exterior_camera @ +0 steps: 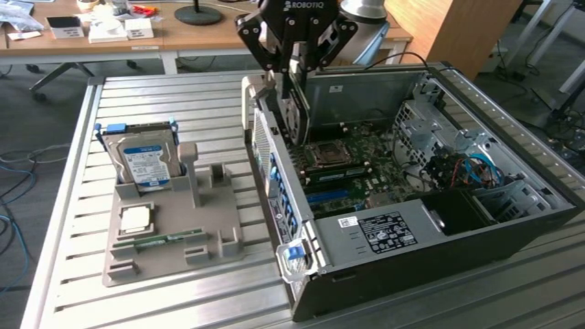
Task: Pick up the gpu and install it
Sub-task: 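Pick up the gpu and move the gpu toward the slot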
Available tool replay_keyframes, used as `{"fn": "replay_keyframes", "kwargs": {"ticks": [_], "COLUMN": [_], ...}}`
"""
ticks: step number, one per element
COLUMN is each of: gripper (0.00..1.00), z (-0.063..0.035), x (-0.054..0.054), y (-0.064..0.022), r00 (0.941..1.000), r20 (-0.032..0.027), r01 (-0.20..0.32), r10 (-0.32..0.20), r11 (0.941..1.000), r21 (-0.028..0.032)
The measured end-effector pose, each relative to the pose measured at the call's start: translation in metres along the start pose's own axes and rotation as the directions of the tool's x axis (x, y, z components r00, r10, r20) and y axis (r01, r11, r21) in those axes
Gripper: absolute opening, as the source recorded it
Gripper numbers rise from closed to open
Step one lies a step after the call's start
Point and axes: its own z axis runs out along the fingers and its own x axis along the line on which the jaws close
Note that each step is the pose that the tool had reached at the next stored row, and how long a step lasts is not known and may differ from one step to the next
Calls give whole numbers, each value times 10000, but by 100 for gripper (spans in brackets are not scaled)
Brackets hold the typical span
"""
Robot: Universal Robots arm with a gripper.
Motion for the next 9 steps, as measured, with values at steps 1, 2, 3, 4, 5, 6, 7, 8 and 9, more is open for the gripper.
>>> {"fn": "replay_keyframes", "kwargs": {"ticks": [1, 2, 3, 4, 5, 6, 7, 8, 9], "gripper": [27, 27, 27, 27, 27, 27, 27, 27, 27], "z": [0, 0, 1, 1, 1, 2, 2, 3, 3], "x": [-10, -22, -36, -50, -66, -83, -100, -116, -134], "y": [0, 0, 1, 1, 2, 2, 2, 3, 3], "r00": [10000, 10000, 10000, 10000, 10000, 10000, 10000, 10000, 10000], "r20": [0, 0, -1, 0, -1, 0, 0, 0, -1], "r01": [-2, -1, -1, -2, -2, -1, 0, -1, -1], "r10": [2, 1, 1, 2, 2, 1, 0, 1, 1], "r11": [10000, 10000, 10000, 10000, 10000, 10000, 10000, 10000, 10000], "r21": [1, 0, 1, 1, 1, 1, 1, 1, 1]}}
